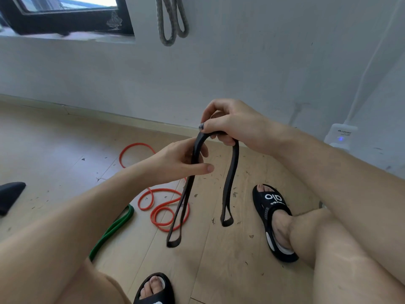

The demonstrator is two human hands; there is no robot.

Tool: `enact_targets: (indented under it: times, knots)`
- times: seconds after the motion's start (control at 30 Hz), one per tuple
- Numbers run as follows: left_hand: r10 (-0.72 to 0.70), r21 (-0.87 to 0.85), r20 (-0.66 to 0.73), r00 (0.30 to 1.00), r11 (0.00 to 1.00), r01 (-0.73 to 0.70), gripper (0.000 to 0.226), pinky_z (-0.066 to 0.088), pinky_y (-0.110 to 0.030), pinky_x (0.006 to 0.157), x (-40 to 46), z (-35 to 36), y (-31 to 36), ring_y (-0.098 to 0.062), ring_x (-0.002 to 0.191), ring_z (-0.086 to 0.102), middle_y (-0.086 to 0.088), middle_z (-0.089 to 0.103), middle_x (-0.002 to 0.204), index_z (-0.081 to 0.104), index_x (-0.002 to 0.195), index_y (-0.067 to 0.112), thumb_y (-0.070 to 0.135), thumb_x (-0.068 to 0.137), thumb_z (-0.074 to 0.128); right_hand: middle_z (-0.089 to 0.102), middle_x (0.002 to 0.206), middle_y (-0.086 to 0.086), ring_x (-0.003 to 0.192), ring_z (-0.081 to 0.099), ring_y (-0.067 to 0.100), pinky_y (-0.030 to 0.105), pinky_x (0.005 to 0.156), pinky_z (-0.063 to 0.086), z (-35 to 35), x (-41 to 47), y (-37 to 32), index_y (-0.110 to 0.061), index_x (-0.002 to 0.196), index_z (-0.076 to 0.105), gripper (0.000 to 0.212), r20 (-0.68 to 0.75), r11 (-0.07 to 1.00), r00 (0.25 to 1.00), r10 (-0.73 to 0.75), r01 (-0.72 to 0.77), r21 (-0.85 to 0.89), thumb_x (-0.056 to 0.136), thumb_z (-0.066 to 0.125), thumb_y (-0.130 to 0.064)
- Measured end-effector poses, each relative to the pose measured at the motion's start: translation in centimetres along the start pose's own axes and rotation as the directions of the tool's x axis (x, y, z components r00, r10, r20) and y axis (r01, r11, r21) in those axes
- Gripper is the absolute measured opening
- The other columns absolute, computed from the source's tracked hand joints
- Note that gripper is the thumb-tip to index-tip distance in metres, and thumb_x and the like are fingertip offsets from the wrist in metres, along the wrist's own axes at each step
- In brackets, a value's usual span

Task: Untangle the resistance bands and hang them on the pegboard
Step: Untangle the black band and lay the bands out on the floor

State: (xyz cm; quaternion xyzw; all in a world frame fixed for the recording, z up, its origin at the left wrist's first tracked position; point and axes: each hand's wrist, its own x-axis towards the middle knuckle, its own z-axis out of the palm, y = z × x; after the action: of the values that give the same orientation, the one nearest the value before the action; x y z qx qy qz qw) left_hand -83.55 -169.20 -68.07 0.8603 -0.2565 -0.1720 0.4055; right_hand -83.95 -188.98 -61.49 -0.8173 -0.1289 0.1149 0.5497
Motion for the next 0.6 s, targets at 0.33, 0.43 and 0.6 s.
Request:
enact_targets:
  times: [0.33,0.43,0.6]
  knots:
    - [0.033,-0.236,-0.070,0.997,0.971,-0.048,0.033,0.058,-0.028,0.088,0.5,1.3,0.0,-0.012,0.108,0.071,0.004,0.074,0.116,0.069,0.121,0.021,0.020,0.090,0.078,0.067,0.077,0.010,0.047,0.047,0.009,0.025,0.051,0.039,1.8,0.2,-0.5,-0.008,0.094,0.065,0.010,-0.101,1.000,0.995,0.006,-0.004,0.018,0.089,0.071,-0.014]
    - [0.036,-0.290,-0.102,0.994,0.955,-0.064,0.034,0.061,-0.030,0.084,0.7,1.7,0.2,-0.014,0.104,0.073,0.002,0.077,0.113,0.069,0.123,0.016,0.014,0.090,0.077,0.062,0.072,0.002,0.046,0.046,0.009,0.024,0.050,0.039,2.0,0.3,-0.6,-0.008,0.094,0.063,0.014,-0.141,0.999,0.990,0.014,-0.008,0.042,0.088,0.074,-0.016]
    - [0.052,-0.317,-0.132,0.990,0.944,-0.092,0.027,0.062,-0.033,0.079,1.0,2.0,0.8,-0.015,0.091,0.076,0.000,0.079,0.097,0.073,0.114,0.011,0.009,0.088,0.078,0.063,0.075,0.007,0.052,0.045,0.014,0.026,0.052,0.037,2.1,0.2,-0.9,-0.011,0.086,0.060,0.011,-0.168,0.995,0.986,0.021,-0.004,0.101,0.087,0.071,-0.011]
